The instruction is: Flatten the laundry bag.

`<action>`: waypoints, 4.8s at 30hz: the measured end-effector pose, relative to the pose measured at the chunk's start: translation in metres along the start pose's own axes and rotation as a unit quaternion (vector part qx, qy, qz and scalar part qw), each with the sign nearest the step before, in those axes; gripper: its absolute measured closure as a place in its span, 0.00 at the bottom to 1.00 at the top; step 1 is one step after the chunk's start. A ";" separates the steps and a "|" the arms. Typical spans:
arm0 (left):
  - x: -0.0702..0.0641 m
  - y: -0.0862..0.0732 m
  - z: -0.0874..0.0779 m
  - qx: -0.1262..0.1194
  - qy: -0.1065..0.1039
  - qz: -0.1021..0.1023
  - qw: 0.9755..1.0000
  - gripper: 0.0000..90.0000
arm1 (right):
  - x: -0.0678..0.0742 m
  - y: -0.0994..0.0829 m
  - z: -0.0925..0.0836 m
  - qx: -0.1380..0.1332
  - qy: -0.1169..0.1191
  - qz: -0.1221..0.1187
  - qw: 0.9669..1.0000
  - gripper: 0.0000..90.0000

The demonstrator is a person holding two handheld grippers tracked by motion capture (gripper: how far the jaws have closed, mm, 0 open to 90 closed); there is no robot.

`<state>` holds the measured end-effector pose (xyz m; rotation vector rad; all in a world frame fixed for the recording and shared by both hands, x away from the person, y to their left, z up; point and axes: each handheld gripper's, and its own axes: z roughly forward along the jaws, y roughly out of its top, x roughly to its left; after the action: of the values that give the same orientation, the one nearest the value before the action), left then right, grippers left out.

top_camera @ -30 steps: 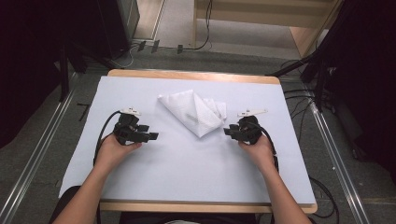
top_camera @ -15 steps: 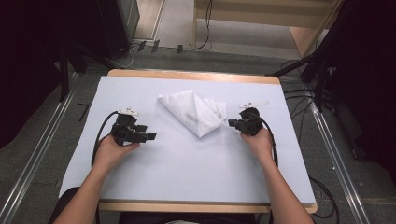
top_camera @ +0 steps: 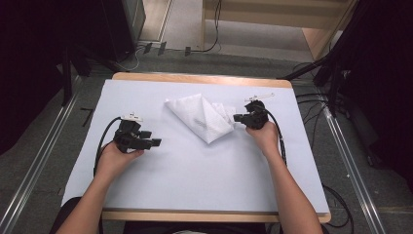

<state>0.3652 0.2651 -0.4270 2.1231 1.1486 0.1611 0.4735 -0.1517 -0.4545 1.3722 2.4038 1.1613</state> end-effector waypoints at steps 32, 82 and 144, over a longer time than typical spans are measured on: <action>0.015 -0.015 -0.023 -0.018 0.019 -0.033 0.999 0.46 | 0.059 0.015 0.004 0.022 0.068 -0.073 0.995 1.00; 0.027 -0.007 -0.027 -0.036 0.015 -0.040 0.998 0.46 | 0.153 0.004 -0.018 0.024 0.159 -0.144 0.976 1.00; 0.026 -0.002 -0.018 -0.024 0.006 -0.033 0.999 0.46 | 0.207 0.031 0.102 0.089 0.085 -0.186 0.975 0.99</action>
<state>0.3714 0.2953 -0.4203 2.0427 1.2076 0.1692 0.4229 0.0758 -0.4546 0.8292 2.7850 1.0179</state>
